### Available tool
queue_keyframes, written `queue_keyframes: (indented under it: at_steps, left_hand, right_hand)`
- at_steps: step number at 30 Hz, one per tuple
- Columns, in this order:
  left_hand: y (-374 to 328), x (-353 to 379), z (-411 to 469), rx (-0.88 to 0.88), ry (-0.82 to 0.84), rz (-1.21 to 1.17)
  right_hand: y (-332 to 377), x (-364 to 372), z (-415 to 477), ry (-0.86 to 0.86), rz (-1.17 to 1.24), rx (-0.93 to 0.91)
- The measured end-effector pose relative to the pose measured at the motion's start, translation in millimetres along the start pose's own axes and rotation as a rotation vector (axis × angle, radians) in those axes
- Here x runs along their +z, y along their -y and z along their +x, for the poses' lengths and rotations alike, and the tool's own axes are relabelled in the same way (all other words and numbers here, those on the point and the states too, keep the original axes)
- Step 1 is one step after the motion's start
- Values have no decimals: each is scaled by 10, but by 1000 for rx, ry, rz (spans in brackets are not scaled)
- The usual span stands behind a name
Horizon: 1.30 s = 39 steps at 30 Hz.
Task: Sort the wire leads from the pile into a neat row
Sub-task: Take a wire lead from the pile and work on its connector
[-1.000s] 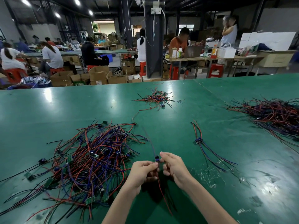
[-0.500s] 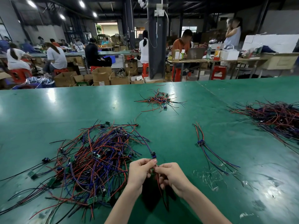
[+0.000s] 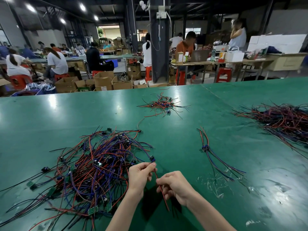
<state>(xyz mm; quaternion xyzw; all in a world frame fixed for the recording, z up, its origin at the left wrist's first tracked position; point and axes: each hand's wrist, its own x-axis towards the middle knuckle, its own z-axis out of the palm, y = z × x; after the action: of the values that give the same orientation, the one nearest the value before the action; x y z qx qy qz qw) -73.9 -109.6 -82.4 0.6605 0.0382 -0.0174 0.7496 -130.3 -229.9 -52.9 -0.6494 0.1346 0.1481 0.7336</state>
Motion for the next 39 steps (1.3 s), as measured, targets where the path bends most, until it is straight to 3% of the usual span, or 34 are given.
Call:
queue_keyframes:
  at_steps: [22,33,39]
  left_hand:
    - [19,-48,76,63,-79,-44]
    - [-2,-48,103,42,-129,-148]
    - [-59,-62,71,-2,-88,-231]
  right_hand:
    - [8,-194,-78,83,-441,66]
    - [-13,-219,-50,147,-665,-64]
    - [60,-286,-71,321,-681,-153]
